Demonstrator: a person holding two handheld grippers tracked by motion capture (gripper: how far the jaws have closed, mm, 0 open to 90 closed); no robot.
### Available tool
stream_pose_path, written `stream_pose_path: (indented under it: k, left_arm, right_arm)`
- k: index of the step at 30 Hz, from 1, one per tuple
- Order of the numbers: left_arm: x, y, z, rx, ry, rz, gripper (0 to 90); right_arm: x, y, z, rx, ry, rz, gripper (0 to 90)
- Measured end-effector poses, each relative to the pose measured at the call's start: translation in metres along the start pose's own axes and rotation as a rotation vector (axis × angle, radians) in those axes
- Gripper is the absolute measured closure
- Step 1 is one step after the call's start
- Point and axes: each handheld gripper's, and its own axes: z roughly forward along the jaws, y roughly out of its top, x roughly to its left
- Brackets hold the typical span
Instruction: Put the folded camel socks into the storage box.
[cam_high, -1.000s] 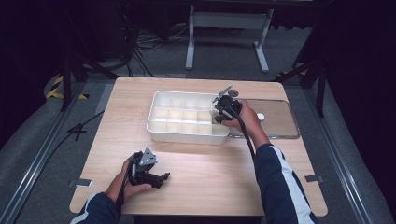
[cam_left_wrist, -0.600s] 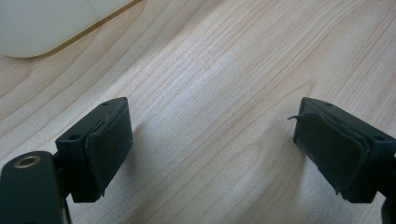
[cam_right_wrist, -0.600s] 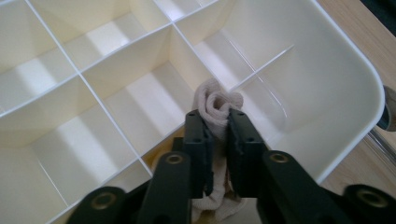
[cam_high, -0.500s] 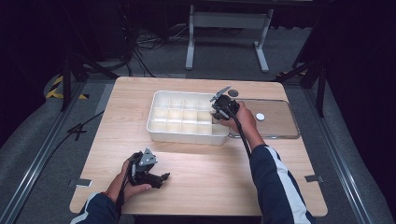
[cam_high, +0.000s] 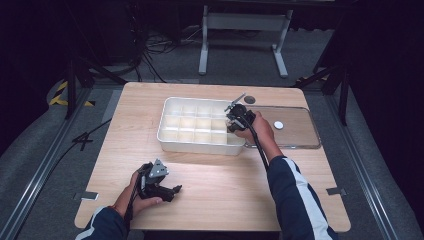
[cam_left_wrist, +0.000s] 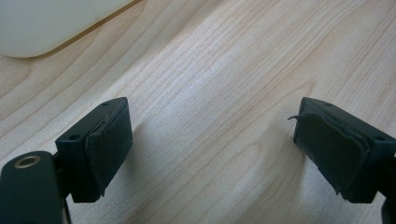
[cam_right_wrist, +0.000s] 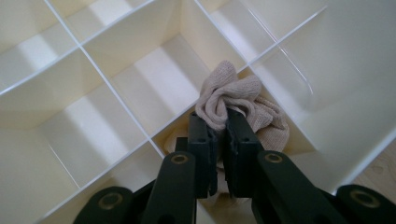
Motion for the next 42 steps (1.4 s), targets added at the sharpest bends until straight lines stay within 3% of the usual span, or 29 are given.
stream_pose_path:
  k: [10, 17, 23, 31, 42]
  left_arm:
    - [0.0, 0.0, 0.0, -0.001, 0.0, 0.0, 11.8]
    - [0.0, 0.0, 0.0, 0.0, 0.0, 0.0, 11.8]
    - [0.0, 0.0, 0.0, -0.001, 0.0, 0.0, 11.8]
    - [0.0, 0.0, 0.0, 0.0, 0.0, 0.0, 11.8]
    - [0.0, 0.0, 0.0, -0.002, -0.001, -0.002, 11.8]
  right_arm:
    - [0.001, 0.003, 0.006, 0.051, -0.002, -0.007, 82.7]
    - [0.0, 0.002, 0.007, 0.044, -0.002, 0.0, 82.4]
    - [-0.002, -0.002, 0.003, -0.002, 0.008, 0.022, 81.4]
    - [0.0, -0.005, -0.005, -0.031, -0.013, 0.002, 76.8]
    - [0.001, -0.016, -0.032, -0.127, -0.019, -0.003, 70.7]
